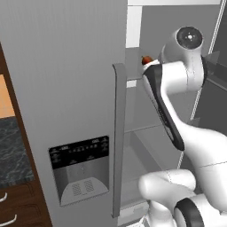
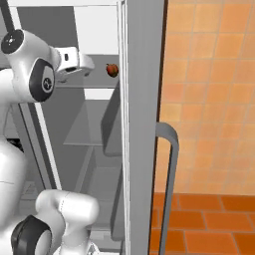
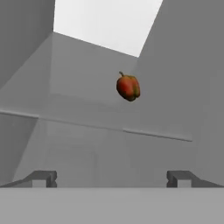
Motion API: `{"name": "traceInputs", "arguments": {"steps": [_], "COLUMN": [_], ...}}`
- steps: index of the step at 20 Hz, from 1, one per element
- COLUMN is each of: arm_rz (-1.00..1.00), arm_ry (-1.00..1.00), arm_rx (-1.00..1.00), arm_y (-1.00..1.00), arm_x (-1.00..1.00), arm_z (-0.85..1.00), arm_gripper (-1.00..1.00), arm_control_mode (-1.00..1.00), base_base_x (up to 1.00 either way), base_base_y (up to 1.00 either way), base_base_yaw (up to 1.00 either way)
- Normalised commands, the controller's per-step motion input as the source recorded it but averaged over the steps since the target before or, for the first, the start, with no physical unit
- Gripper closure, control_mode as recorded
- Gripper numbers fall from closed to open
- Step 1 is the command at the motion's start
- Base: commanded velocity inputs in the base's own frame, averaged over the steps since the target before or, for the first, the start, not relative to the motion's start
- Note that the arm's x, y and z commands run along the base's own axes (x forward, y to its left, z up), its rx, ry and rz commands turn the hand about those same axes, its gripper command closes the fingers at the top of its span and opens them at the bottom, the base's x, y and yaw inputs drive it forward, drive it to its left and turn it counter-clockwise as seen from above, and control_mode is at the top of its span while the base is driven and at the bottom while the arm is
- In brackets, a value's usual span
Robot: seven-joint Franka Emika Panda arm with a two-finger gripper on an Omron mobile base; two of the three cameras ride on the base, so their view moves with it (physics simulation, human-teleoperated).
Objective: Place one bell pepper and one fish in each tupperware on the nearby counter, to pack two identical lunches.
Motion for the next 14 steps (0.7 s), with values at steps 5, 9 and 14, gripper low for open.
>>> {"name": "traceInputs", "arguments": {"steps": [5,9,14], "arm_rz": [0.00,0.00,0.01], "arm_ry": [0.21,0.10,0.00], "arm_rx": [0.00,0.01,0.01], "arm_y": [-0.15,-0.36,-0.14], "arm_x": [1.00,0.98,0.86], "arm_z": [-0.26,-0.07,-0.02], "arm_gripper": [-1.00,-1.00,-1.00], "arm_control_mode": [-1.00,-1.00,-1.00], "base_base_x": [0.00,0.00,0.00], "base_base_y": [0.00,0.00,0.00], "base_base_yaw": [0.00,0.00,0.00]}}
